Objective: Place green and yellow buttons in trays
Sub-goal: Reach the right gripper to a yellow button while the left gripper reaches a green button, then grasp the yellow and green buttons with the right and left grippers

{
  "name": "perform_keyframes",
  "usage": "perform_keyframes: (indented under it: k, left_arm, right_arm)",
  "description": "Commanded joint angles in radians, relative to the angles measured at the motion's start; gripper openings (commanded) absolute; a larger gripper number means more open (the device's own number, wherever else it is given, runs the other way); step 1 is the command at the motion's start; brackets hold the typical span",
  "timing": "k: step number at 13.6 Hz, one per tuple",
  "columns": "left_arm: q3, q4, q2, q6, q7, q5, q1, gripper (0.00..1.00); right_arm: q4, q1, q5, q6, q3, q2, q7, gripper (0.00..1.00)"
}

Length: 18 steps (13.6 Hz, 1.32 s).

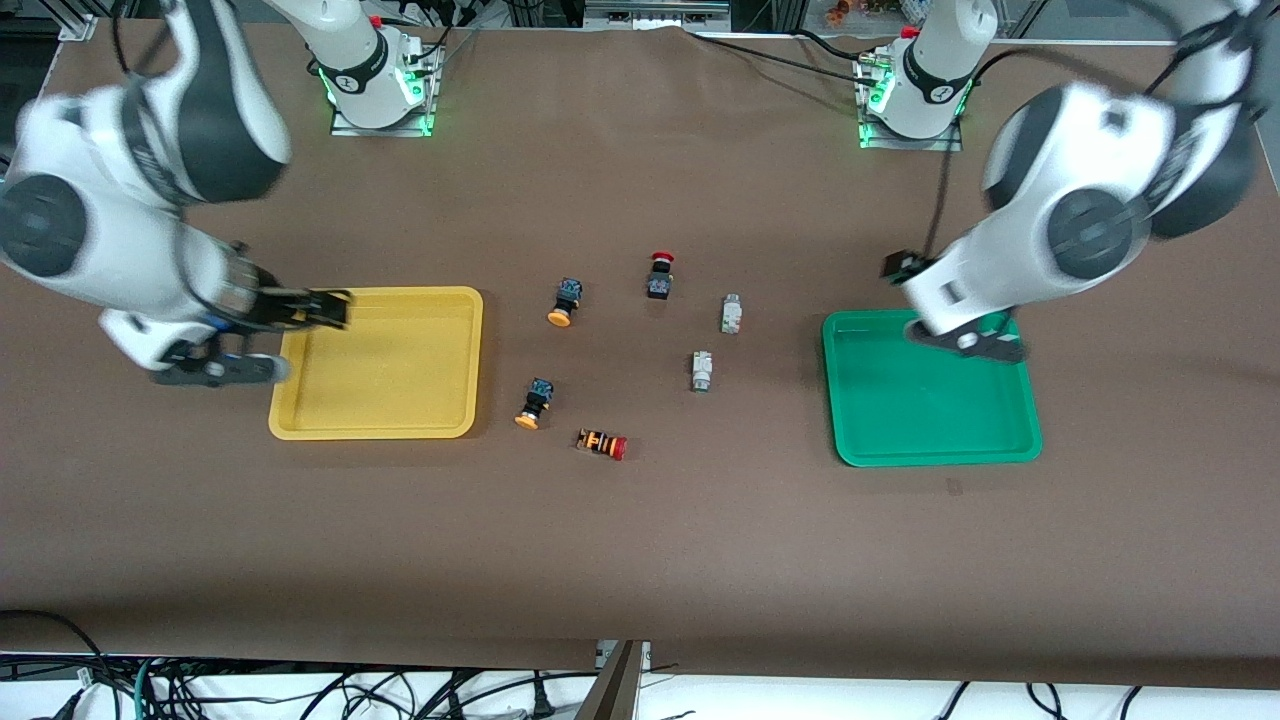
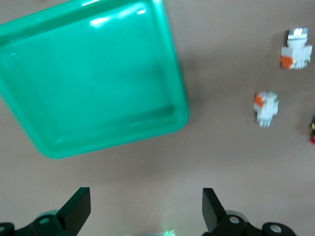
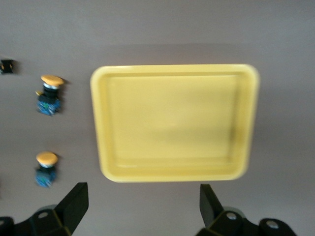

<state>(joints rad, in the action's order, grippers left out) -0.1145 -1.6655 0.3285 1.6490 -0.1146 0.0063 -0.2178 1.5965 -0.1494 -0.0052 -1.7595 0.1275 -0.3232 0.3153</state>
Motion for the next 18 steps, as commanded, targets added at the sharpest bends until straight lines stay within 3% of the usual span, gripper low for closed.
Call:
perform_keyframes:
  k: [1,4,7,9,14,15,16,17,18]
  left_arm:
    - [0.009,0.069,0.131,0.119,-0.084,-0.034,-0.081,1.00]
    - [0.009,0.059,0.231,0.280,-0.194,-0.046,-0.179,1.00]
    - [0.007,0.024,0.271,0.305,-0.206,-0.048,-0.218,1.00]
    - [0.007,-0.005,0.287,0.359,-0.208,-0.109,-0.250,1.00]
    - [0.007,-0.097,0.325,0.494,-0.209,-0.126,-0.308,1.00]
    - [0.007,-0.108,0.337,0.500,-0.206,-0.126,-0.317,0.87]
    - [0.007,-0.108,0.346,0.499,-0.206,-0.124,-0.325,0.48]
    - [0.007,-0.109,0.348,0.494,-0.206,-0.126,-0.333,0.21]
    - [0.009,-0.108,0.343,0.488,-0.205,-0.126,-0.331,0.03]
  right_arm:
    - [0.132,-0.018,0.004,-0.157,0.096,-0.007,0.224,1.00]
    - [0.242,-0.054,0.004,-0.303,0.193,-0.045,0.486,1.00]
    - [0.321,-0.108,0.004,-0.458,0.210,-0.112,0.609,1.00]
    - [0.359,-0.128,0.004,-0.540,0.213,-0.154,0.656,1.00]
    - [0.369,-0.166,0.002,-0.629,0.245,-0.235,0.717,1.00]
    - [0.369,-0.174,0.002,-0.633,0.245,-0.246,0.719,1.00]
    - [0.369,-0.180,0.002,-0.635,0.245,-0.255,0.719,0.99]
    - [0.373,-0.186,0.002,-0.643,0.245,-0.261,0.719,0.83]
    - [0.382,-0.191,0.001,-0.652,0.245,-0.261,0.719,0.53]
